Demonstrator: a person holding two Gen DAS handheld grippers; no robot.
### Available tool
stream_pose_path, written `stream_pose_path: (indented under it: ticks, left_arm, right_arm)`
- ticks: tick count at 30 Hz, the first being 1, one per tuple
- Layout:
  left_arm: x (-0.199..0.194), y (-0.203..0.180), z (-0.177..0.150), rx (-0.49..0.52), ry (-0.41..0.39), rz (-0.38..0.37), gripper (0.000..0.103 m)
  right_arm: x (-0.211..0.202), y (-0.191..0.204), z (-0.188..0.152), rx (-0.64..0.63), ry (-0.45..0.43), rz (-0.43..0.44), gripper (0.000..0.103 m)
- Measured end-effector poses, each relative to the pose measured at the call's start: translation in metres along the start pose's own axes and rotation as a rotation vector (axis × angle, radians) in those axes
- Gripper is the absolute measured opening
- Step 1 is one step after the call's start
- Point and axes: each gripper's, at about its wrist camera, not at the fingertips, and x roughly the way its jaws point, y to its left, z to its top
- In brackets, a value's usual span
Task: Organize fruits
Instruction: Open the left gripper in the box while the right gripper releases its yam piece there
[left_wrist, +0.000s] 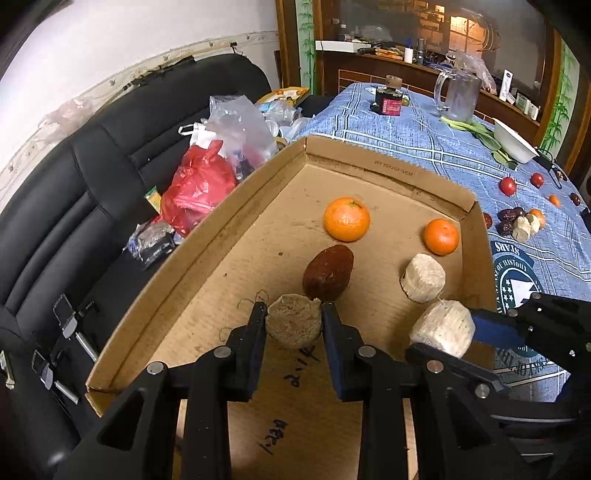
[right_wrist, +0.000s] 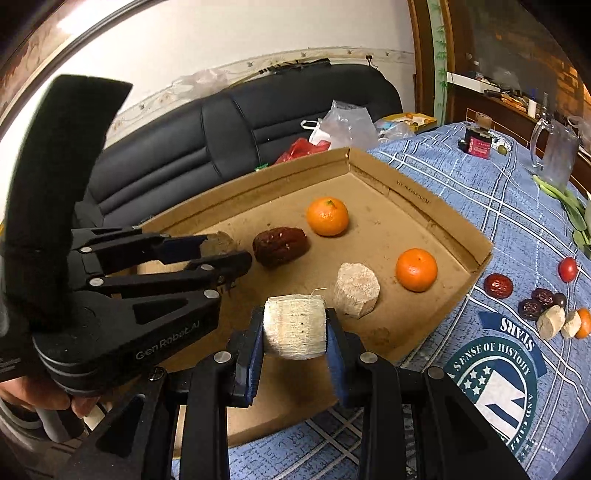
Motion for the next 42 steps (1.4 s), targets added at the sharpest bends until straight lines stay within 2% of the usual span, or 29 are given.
stream_pose_path:
  ticks: [5, 7, 8, 9, 10, 11, 12, 13, 17, 22, 25, 28, 42]
  left_arm:
    - [0.005, -0.002, -0.002, -0.017, 0.016, 0.010, 0.030]
    - [0.003, -0.002, -0.001, -0.028, 0.011, 0.014, 0.043]
    - [0.002, -0.001, -0.001, -0.036, 0.007, 0.008, 0.058]
    - [0.000, -0.001, 0.000, -0.043, -0.001, -0.003, 0.067]
    - [-0.001, -0.001, 0.000, -0.045, -0.011, -0.003, 0.069]
    - [-0.002, -0.001, 0.000, -0.042, -0.017, 0.004, 0.071]
    - [-0.003, -0.002, 0.000, -0.040, -0.022, 0.010, 0.072]
    - [-0.004, -0.003, 0.000, -0.042, -0.022, 0.010, 0.073]
    - [-0.008, -0.006, 0.002, -0.050, -0.031, 0.000, 0.075]
    - [-0.026, -0.013, 0.007, -0.045, -0.093, 0.018, 0.085]
    - [-0.037, -0.023, 0.010, -0.039, -0.130, 0.013, 0.088]
    - [-0.046, -0.037, 0.013, -0.015, -0.156, 0.002, 0.088]
    - [-0.051, -0.127, 0.021, 0.079, -0.148, -0.197, 0.088]
  right_arm:
    - [0.008, 0.002, -0.004, -0.017, 0.025, -0.010, 0.034]
    - [0.009, 0.001, -0.005, -0.012, 0.019, -0.009, 0.035]
    - [0.009, 0.000, -0.005, -0.009, 0.019, -0.004, 0.035]
    - [0.008, -0.001, -0.005, -0.003, 0.016, 0.006, 0.037]
    - [0.007, -0.002, -0.005, 0.001, 0.014, 0.012, 0.041]
    - [0.006, -0.003, -0.004, 0.004, 0.011, 0.014, 0.045]
    - [0.002, -0.003, -0.004, 0.006, 0.005, 0.010, 0.055]
    - [0.000, -0.003, -0.004, 0.003, 0.001, 0.006, 0.060]
    - [-0.012, -0.005, -0.006, 0.000, -0.017, -0.004, 0.060]
    - [-0.038, -0.013, -0.009, 0.024, -0.065, -0.020, 0.061]
    - [-0.057, -0.022, -0.010, 0.039, -0.106, -0.048, 0.069]
    - [-0.075, -0.039, -0.013, 0.070, -0.142, -0.082, 0.070]
    - [-0.142, -0.139, -0.062, 0.235, -0.188, -0.296, 0.074]
